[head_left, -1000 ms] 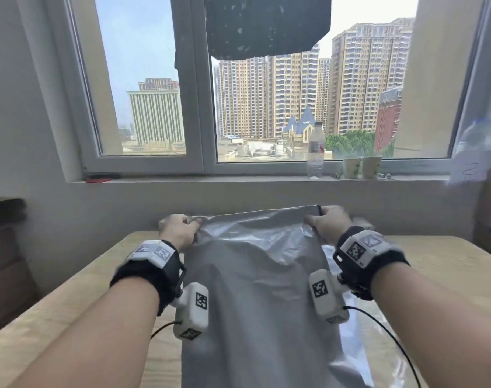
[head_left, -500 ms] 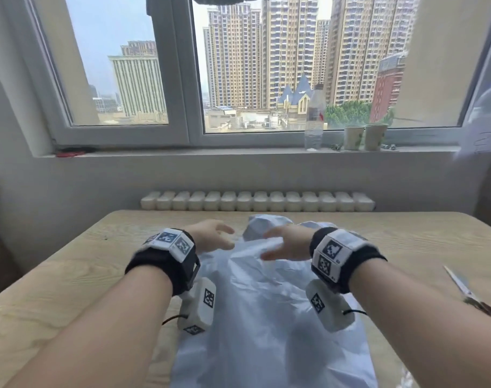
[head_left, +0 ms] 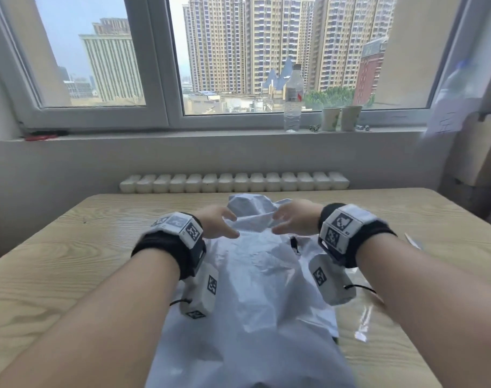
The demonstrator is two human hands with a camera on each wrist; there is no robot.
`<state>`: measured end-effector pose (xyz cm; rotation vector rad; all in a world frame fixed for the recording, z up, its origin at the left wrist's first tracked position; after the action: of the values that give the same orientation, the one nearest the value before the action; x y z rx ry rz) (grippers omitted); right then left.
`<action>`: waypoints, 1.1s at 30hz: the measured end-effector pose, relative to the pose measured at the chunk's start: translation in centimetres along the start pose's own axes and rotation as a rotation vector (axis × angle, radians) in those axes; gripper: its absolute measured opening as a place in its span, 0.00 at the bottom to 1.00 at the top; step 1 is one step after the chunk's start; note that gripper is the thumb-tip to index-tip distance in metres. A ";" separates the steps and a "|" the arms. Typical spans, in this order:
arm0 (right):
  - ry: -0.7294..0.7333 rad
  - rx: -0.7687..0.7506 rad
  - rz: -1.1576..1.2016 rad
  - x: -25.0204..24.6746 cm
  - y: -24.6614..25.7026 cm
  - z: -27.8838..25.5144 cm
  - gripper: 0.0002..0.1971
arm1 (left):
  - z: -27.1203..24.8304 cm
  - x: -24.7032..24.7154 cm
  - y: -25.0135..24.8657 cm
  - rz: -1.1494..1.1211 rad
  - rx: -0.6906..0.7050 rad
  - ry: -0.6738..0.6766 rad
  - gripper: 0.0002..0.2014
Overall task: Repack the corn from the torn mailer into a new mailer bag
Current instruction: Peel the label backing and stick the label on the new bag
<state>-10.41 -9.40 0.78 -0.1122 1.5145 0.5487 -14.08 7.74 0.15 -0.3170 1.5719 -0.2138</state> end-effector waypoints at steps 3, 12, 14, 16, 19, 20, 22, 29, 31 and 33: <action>-0.024 0.059 0.013 -1.9 -2.7 -2.6 0.18 | -0.5 1.0 -4.5 -0.012 0.082 0.014 0.24; -0.177 0.338 0.096 -3.4 -13.1 -10.6 0.13 | -2.6 5.9 -14.4 -0.210 0.164 0.094 0.19; -0.161 0.386 0.083 -3.0 -15.0 -12.1 0.14 | -2.8 6.8 -15.5 -0.244 0.152 0.098 0.18; -0.102 0.419 0.087 -2.0 -16.2 -13.1 0.18 | -2.9 7.3 -16.5 -0.266 0.141 0.086 0.17; -0.016 0.446 0.081 -0.3 -16.9 -13.7 0.27 | -2.8 8.3 -17.3 -0.310 0.114 0.099 0.15; 0.004 0.452 0.071 0.2 -17.0 -13.8 0.28 | -2.9 8.6 -17.4 -0.320 0.108 0.109 0.15; 0.011 0.463 0.057 0.9 -17.1 -13.7 0.29 | -3.0 9.0 -17.5 -0.329 0.099 0.121 0.14; -0.021 0.521 0.188 1.2 -17.8 -13.1 0.11 | -2.6 9.6 -17.2 -0.376 0.071 0.136 0.14; -0.040 0.543 0.230 1.2 -18.0 -13.0 0.07 | -2.5 9.9 -17.5 -0.399 0.070 0.148 0.15; -0.059 0.559 0.266 1.1 -18.3 -13.1 0.06 | -2.5 10.4 -18.1 -0.443 0.070 0.167 0.19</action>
<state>-14.95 -30.36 -6.11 0.5387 1.5823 0.3152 -15.43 -12.95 -3.63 -0.6035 1.6381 -0.6510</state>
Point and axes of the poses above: each hand's wrist, its own z-axis towards the middle knuckle, its own x-axis out of the palm, y = z × x, the point moved 7 cm from there along z, towards the middle knuckle, and after that the axes turned 10 degrees about -y, right-handed, at the moved point
